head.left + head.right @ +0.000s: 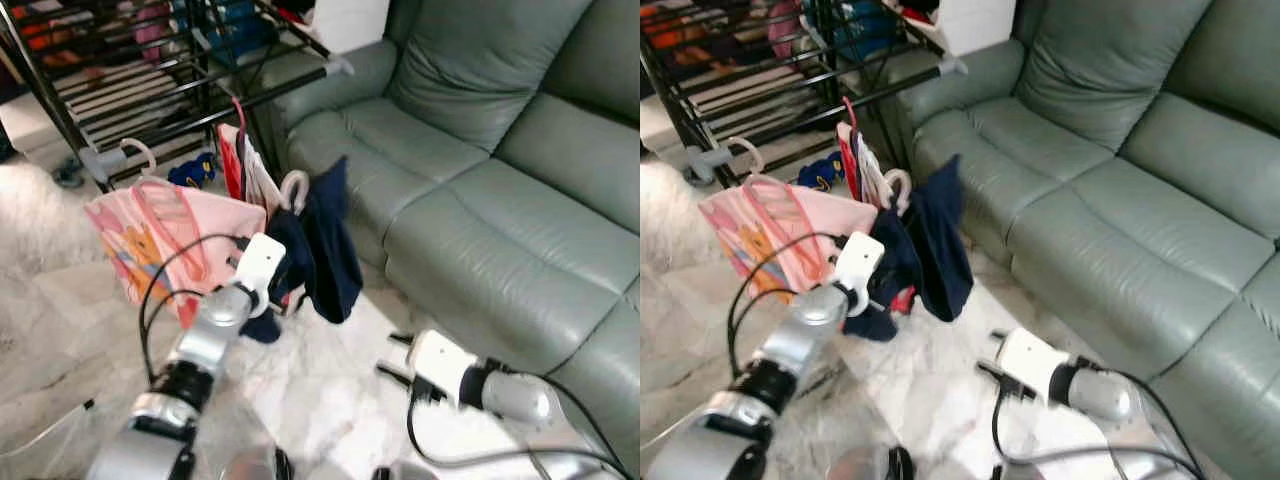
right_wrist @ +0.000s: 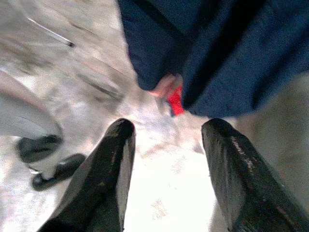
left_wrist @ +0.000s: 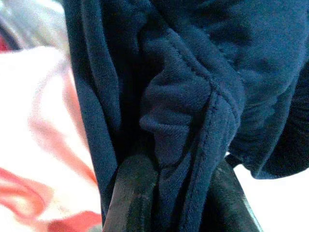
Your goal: Hang hanger
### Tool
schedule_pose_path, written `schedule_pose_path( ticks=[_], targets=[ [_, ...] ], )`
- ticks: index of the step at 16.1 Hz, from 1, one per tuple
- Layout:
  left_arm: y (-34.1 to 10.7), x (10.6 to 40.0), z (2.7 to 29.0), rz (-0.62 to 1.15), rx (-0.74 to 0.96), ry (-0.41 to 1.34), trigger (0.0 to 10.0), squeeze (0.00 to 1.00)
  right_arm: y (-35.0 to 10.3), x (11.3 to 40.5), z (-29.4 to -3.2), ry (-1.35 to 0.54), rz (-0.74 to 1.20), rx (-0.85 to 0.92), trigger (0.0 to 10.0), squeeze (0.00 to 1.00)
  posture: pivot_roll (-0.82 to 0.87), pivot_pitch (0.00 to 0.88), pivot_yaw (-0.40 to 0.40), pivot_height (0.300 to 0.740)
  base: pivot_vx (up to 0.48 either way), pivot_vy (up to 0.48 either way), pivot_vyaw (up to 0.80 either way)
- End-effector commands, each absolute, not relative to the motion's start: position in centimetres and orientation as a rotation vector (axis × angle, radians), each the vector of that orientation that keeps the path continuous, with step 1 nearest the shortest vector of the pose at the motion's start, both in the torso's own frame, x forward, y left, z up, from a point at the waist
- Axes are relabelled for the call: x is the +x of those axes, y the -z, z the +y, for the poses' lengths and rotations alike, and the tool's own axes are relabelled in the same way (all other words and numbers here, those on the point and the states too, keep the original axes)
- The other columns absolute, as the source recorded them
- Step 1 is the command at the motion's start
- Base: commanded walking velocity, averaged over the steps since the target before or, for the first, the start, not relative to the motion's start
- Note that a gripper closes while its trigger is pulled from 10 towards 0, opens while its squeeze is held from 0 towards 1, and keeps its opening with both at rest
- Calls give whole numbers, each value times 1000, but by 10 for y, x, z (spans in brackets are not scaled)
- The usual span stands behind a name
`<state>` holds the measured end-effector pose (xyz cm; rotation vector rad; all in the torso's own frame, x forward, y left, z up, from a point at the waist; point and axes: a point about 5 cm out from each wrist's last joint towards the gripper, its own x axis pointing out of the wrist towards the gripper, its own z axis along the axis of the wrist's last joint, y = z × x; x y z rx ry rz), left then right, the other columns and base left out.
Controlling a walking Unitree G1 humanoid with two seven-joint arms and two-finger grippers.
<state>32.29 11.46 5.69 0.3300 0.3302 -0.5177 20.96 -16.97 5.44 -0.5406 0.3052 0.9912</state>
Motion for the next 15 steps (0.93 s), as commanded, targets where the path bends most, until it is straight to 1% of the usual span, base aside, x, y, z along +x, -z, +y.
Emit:
schedule_pose_path(
  ticks=[1,3,4,5,6,8,9,11,15],
  targets=[
    [-64,319,112,276,424,703,0,0,-74,214,-167,-1044,264,-514,10000,1000,-45,0,56,740,0,0,0],
    [-58,308,122,298,551,886,0,0,-98,228,-173,-1058,230,-513,10000,1000,-46,0,60,740,0,0,0],
    [-56,305,126,300,596,937,0,0,-108,231,-176,-1069,220,-495,10000,1000,-45,0,63,740,0,0,0],
    [-55,304,127,299,615,952,0,0,-112,233,-176,-1074,217,-487,10000,1000,-45,0,63,740,0,0,0],
    [-55,302,130,279,683,1011,0,0,-125,238,-184,-1086,217,-482,10000,1000,-46,0,65,740,0,0,0],
    [-56,301,130,271,697,1059,0,0,-127,238,-194,-1106,266,-492,10000,1000,-47,0,67,740,0,0,0],
    [-58,298,130,260,708,1116,0,0,-126,237,-209,-1130,353,-516,10000,1000,-48,0,67,740,0,0,0],
    [-61,288,122,197,696,1252,0,0,-121,238,-225,-1164,450,-560,10000,1000,-47,0,63,740,0,0,0],
    [-61,277,114,157,705,1366,0,0,-128,257,-225,-1175,441,-605,10000,1000,-43,0,62,740,0,0,0]
  ],
)
